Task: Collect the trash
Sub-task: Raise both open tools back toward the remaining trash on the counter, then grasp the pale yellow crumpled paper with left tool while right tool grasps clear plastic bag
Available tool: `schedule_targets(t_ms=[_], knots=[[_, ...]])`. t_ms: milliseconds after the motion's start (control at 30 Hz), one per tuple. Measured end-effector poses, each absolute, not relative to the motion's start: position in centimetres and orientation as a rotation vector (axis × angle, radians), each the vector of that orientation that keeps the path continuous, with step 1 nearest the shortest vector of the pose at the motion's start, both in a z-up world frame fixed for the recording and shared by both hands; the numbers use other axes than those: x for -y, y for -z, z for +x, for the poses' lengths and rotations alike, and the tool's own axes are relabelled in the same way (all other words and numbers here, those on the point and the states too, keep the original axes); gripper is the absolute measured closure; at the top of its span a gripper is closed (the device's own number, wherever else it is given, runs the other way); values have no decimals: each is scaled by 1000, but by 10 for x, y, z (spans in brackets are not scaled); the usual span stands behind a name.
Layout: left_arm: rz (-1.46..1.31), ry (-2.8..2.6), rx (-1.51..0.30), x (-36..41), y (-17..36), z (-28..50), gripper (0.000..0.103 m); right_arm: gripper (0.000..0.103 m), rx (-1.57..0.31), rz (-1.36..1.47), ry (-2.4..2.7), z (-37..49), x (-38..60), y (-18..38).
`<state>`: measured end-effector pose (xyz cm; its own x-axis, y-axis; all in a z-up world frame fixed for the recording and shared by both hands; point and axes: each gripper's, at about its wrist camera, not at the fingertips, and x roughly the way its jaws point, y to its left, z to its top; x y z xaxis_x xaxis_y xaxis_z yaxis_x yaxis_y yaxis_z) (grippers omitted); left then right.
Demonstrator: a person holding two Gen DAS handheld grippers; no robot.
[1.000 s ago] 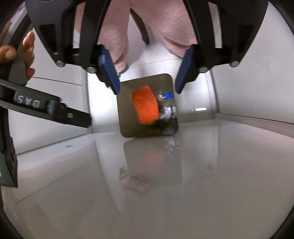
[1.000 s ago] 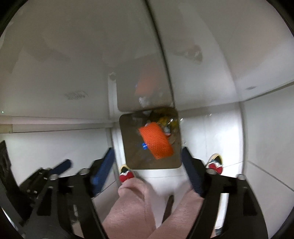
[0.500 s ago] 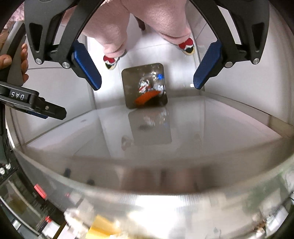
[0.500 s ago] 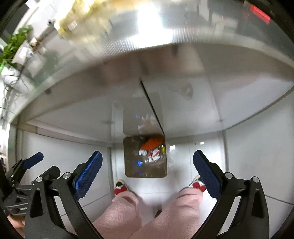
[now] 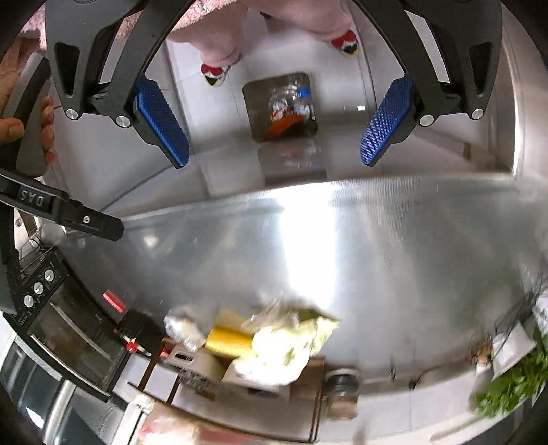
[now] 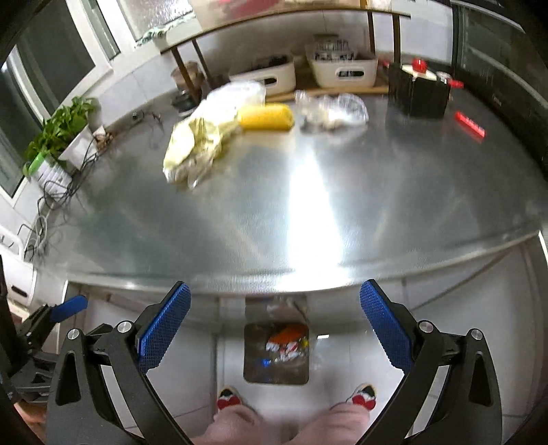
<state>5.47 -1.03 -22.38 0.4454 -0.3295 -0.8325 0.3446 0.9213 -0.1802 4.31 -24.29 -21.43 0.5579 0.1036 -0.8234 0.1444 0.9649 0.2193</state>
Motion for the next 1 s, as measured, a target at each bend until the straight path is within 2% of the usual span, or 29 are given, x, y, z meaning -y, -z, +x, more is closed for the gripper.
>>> schedule_targets(t_ms=[300,400,700,867,933,1000], knots=[[12,433,-971,30,200,107,10,4,-927,262,73,84,268,195],[18,434,-969,36,199,125,15,4,-923,272,84,106,278,196],[25,419,-953,48,198,188,21,5,-896,250,111,174,294,200],[18,404,-936,54,195,224,25,15,-882,231,112,208,299,202],[17,399,-935,57,197,238,28,22,-880,226,117,219,302,203],[14,400,-941,60,199,248,29,22,-876,225,126,227,306,205]])
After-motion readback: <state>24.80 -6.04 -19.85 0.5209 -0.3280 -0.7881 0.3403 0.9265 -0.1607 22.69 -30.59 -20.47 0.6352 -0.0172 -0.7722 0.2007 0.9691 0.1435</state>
